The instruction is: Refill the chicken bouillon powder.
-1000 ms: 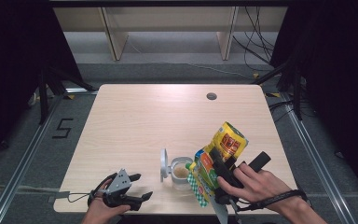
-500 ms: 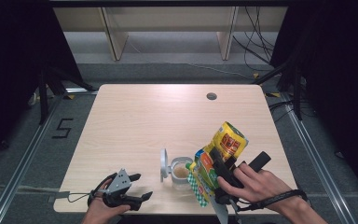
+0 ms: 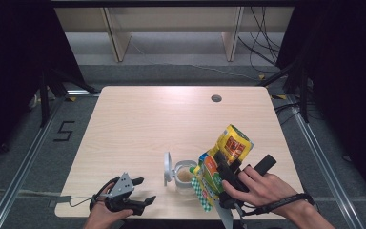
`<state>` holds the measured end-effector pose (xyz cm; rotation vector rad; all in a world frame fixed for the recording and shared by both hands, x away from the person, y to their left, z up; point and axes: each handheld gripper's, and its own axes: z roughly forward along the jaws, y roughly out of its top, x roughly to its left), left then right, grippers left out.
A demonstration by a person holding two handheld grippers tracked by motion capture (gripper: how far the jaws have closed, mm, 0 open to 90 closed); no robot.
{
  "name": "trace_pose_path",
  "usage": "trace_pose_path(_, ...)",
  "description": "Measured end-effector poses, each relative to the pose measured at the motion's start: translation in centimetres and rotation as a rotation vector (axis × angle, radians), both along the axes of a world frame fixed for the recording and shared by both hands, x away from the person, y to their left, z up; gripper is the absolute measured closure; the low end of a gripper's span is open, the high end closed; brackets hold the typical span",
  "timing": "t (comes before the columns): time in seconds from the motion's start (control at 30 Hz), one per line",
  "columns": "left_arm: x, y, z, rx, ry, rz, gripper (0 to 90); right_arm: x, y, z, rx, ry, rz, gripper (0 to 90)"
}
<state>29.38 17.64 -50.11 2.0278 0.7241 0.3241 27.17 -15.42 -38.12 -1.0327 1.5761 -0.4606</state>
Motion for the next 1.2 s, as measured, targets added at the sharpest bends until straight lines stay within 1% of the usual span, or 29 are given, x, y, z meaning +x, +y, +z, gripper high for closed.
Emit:
trace_pose_path(0.03,0.07,0.12,0.05,0.021,-0.004,-0.006,23.0,-0.01,-0.04,0.00,0.003,-0.003,0.001,56.9)
trace_pose_path(0.07,0.09,0.15,0.06,0.026,-0.004,-0.010,23.0,-0.01,-0.04,0.01,0.001,-0.003,0.002,56.9)
trace_pose_path(0.1,0.07,0.12,0.05,0.023,-0.004,-0.007,23.0,0.00,-0.05,0.02,0.001,-0.002,0.001,56.9)
trace_pose_path(0.13,-0.04,-0.06,-0.01,-0.010,0.003,0.001,22.9,0.03,0.02,0.07,-0.009,0.000,0.010,57.0)
trace_pose_path(0.2,0.03,-0.04,0.01,-0.005,-0.002,-0.006,23.0,-0.02,-0.07,0.08,-0.003,-0.001,0.003,57.0)
trace_pose_path(0.27,0.03,0.00,0.02,0.002,-0.003,-0.003,23.0,-0.09,-0.01,0.22,-0.001,-0.005,0.012,57.1)
trace_pose_path(0.3,0.02,-0.03,0.00,-0.006,-0.002,-0.004,23.0,-0.13,-0.09,0.21,0.005,-0.006,0.001,57.1)
trace_pose_path(0.33,0.01,-0.03,0.00,-0.007,-0.003,-0.003,22.9,-0.06,-0.15,0.16,0.001,-0.002,-0.001,57.1)
trace_pose_path(0.37,0.02,-0.02,0.00,-0.007,-0.002,-0.003,23.0,-0.04,-0.08,0.20,-0.009,-0.006,0.012,57.1)
trace_pose_path(0.4,0.02,-0.02,0.00,-0.008,-0.002,-0.003,23.0,-0.08,-0.18,0.19,0.001,-0.007,-0.001,57.1)
trace_pose_path(0.43,0.02,-0.02,0.01,-0.007,-0.003,-0.003,23.0,-0.08,-0.18,0.20,0.000,-0.005,0.000,57.1)
trace_pose_path(0.5,0.02,-0.03,0.01,-0.007,-0.001,-0.004,23.0,-0.13,-0.19,0.20,0.001,-0.009,0.003,57.2)
trace_pose_path(0.53,0.02,-0.03,0.01,-0.007,-0.002,-0.005,22.9,-0.09,-0.09,0.24,-0.010,-0.003,0.010,57.2)
trace_pose_path(0.57,0.03,-0.04,0.00,-0.006,-0.003,-0.006,22.9,-0.12,-0.11,0.21,-0.011,-0.005,0.013,57.3)
trace_pose_path(0.6,0.08,0.14,0.07,0.026,-0.004,-0.008,22.9,-0.20,-0.15,0.21,0.004,-0.007,0.013,57.3)
trace_pose_path(0.63,0.09,0.12,0.06,0.025,-0.005,-0.008,22.9,-0.21,-0.07,0.22,0.001,-0.001,0.012,57.3)
trace_pose_path(0.7,0.09,0.13,0.06,0.024,-0.006,-0.007,22.9,-0.25,-0.03,0.20,0.002,-0.005,0.010,57.4)
trace_pose_path(0.73,-0.01,-0.05,-0.02,-0.011,0.003,0.000,22.9,-0.25,-0.05,0.21,0.005,-0.005,0.006,57.4)
trace_pose_path(0.77,0.03,-0.03,-0.01,-0.008,-0.003,-0.003,22.9,-0.18,-0.04,0.18,-0.002,-0.004,0.007,57.4)
trace_pose_path(0.87,0.03,-0.02,-0.01,-0.008,-0.002,-0.002,22.9,-0.16,-0.03,0.22,-0.002,-0.004,0.007,57.5)
trace_pose_path(0.9,0.11,0.09,0.03,0.014,-0.006,-0.007,22.9,-0.16,-0.03,0.22,-0.002,-0.005,0.007,57.5)
trace_pose_path(0.97,-0.06,-0.09,-0.05,-0.017,0.008,0.007,22.9,-0.17,-0.04,0.24,-0.003,-0.004,0.006,57.6)
trace_pose_path(1.03,0.02,-0.03,0.00,-0.008,-0.004,-0.003,22.9,-0.16,-0.01,0.27,-0.009,-0.003,0.013,57.6)
trace_pose_path(1.2,0.04,-0.02,-0.01,-0.006,-0.004,-0.004,22.9,-0.13,-0.06,0.27,-0.010,-0.003,0.014,57.6)
